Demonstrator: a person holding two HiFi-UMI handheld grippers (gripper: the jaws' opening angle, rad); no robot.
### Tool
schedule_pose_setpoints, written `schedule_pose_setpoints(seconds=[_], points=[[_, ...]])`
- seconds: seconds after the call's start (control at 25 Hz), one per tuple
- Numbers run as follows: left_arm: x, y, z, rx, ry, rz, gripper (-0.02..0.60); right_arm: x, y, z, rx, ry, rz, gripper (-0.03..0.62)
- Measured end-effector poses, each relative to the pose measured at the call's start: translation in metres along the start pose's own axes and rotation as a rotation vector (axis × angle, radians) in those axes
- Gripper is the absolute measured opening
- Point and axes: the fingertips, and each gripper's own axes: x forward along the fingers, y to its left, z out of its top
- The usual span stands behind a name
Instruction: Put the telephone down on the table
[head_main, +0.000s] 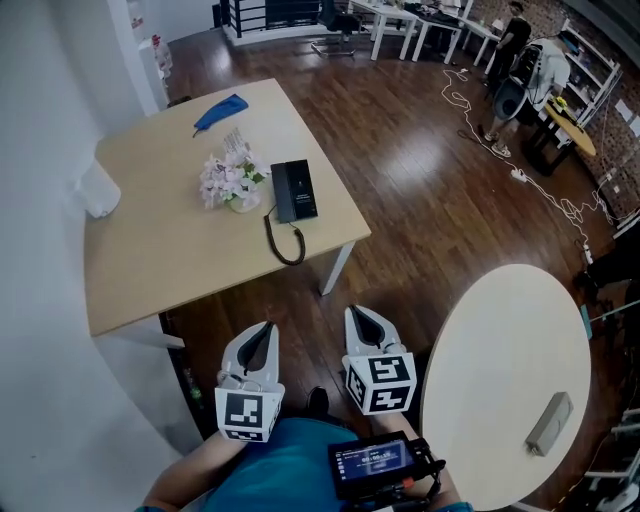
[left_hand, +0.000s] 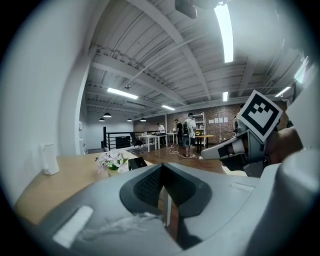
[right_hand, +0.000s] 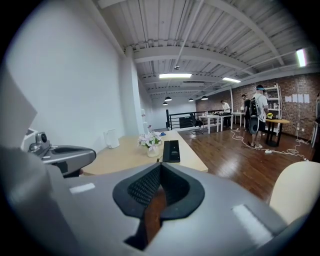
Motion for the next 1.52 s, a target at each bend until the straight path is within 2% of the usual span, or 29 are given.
schedule_pose_setpoints(seconds=[0.2, 0.32, 0.4, 0.84, 1.12, 1.52], points=[[-0.004, 0.021, -0.016, -0.067, 0.022, -0.013, 0.012, 0.005, 0.028, -0.014, 0.037, 0.003, -0.021, -0.008], [-0.003, 0.031, -0.017, -0.133, 0.034, -0.022, 0.012, 0.005, 0.034, -0.015, 0.053, -0.041, -0.045, -0.008], [-0.003, 0.037, -0.015, -0.146, 0.031, -0.022, 0.012, 0.006, 0.038, -0.013, 0.056, -0.067, -0.057, -0.008], [0.011, 0.063, -0.047, -0.156, 0.101, 0.025, 0.012, 0.013, 0.062, -0.018, 0.013, -0.064, -0.033, -0.009], [0.016, 0.059, -0.041, -0.141, 0.083, 0.021, 0.012, 0.011, 0.051, -0.014, 0.033, -0.076, -0.045, -0.009], [0.014, 0.05, -0.041, -0.143, 0.074, 0.008, 0.011, 0.012, 0.054, -0.022, 0.029, -0.055, -0.019, -0.009]])
